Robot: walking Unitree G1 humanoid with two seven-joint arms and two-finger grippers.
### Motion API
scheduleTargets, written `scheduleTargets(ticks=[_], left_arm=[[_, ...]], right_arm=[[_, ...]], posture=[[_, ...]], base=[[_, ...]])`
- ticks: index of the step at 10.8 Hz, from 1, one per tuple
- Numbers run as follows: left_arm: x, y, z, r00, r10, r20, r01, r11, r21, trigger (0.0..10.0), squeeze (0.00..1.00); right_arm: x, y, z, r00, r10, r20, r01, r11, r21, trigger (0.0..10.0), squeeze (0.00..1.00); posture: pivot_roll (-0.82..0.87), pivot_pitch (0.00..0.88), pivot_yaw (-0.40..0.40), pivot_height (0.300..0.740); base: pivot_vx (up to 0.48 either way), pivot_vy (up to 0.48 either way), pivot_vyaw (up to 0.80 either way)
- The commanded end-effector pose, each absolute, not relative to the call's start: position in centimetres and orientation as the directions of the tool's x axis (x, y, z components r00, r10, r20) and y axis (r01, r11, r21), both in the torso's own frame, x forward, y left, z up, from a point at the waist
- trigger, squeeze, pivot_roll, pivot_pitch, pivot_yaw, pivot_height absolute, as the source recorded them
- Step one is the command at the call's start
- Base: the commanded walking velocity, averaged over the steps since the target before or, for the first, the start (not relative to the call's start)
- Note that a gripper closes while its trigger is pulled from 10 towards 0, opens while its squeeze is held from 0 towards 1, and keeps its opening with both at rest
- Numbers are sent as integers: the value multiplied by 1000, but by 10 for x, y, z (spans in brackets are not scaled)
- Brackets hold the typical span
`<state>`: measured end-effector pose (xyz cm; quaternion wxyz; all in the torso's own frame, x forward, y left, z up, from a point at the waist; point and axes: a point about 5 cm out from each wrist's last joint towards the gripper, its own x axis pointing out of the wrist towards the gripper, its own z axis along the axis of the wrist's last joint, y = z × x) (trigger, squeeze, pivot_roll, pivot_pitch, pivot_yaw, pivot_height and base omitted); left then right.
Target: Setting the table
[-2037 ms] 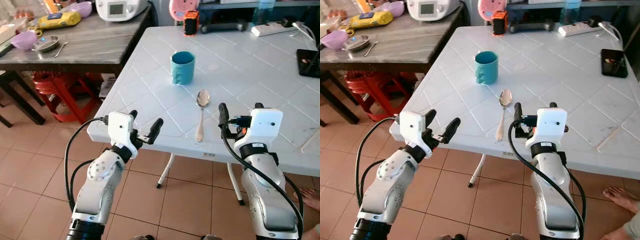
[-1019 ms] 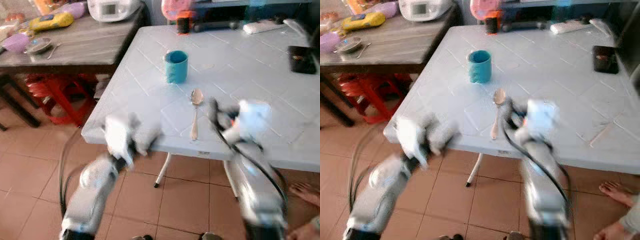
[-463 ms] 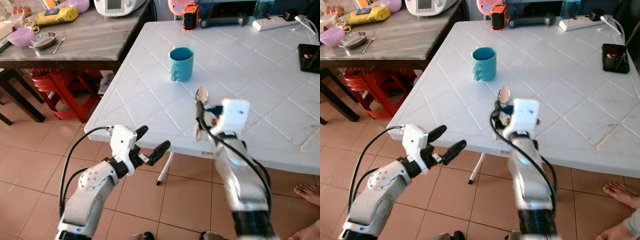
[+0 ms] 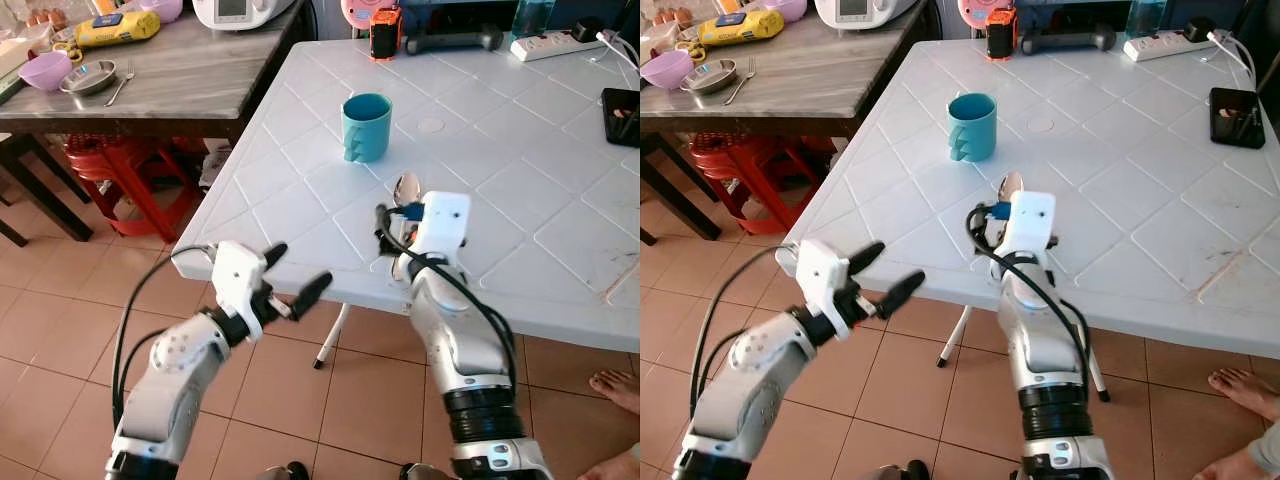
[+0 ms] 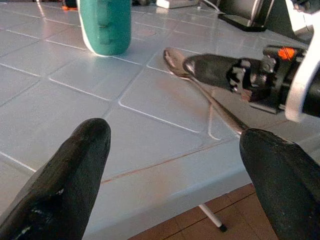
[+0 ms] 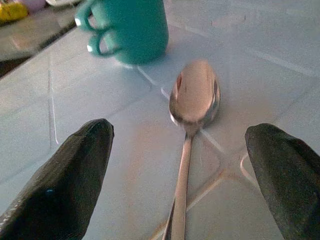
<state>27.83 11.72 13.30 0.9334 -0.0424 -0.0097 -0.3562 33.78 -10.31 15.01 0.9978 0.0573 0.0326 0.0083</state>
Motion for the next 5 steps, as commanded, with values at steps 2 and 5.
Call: scheduleTargets(ticks=[2,5], left_arm=[[281,125,131,763,-646,29,646,761,-55,10000,0],[279,120,129,756,-654,30,654,754,-56,10000,0]], right_arm=[[340,-95,145,994,36,-104,-23,992,126,10000,0],[340,-92,134,983,-5,-182,21,996,87,7137,0]], posture=[[-61,157,146,740],[-66,161,147,740]], base=[[0,0,0],[0,0,0]])
